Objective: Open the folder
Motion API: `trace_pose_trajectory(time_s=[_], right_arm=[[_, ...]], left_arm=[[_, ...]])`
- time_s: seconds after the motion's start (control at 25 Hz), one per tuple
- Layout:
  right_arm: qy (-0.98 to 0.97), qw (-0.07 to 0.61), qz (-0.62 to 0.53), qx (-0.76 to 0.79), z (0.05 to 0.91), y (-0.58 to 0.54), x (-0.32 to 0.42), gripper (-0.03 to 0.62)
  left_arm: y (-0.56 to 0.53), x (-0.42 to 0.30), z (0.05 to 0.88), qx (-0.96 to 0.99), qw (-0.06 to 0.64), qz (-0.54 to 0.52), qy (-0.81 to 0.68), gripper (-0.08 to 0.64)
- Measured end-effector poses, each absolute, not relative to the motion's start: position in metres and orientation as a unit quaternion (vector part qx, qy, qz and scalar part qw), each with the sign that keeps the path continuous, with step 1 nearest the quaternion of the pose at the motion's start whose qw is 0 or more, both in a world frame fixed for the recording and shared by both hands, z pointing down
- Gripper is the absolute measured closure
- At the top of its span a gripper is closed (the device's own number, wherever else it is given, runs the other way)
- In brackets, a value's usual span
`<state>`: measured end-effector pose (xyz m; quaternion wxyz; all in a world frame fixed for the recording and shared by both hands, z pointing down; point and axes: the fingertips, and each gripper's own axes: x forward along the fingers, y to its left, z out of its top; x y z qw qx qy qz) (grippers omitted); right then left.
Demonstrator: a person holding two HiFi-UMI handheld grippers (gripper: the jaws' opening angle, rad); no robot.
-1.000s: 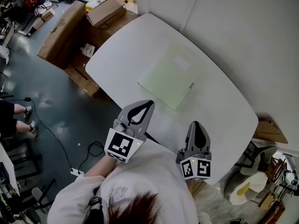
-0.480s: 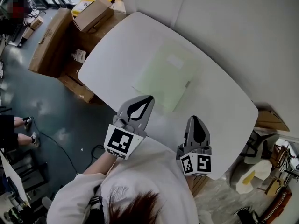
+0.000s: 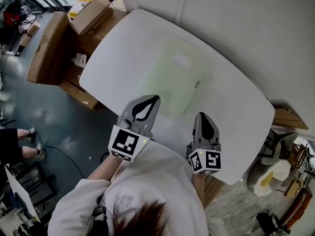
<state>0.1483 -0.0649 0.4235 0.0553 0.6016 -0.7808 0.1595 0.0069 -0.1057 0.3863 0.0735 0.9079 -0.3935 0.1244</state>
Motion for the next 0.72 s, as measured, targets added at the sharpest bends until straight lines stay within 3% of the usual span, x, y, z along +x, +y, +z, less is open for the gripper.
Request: trace_pose_trajectory(time_s=[0.72], right_arm=[[-0.78, 0.095, 0.179, 0.592, 0.485, -0.092, 0.144, 0.586]], left_arm=[[-0.104, 0.024, 0.427, 0.916, 0.049, 0.196, -0.347, 0.558]])
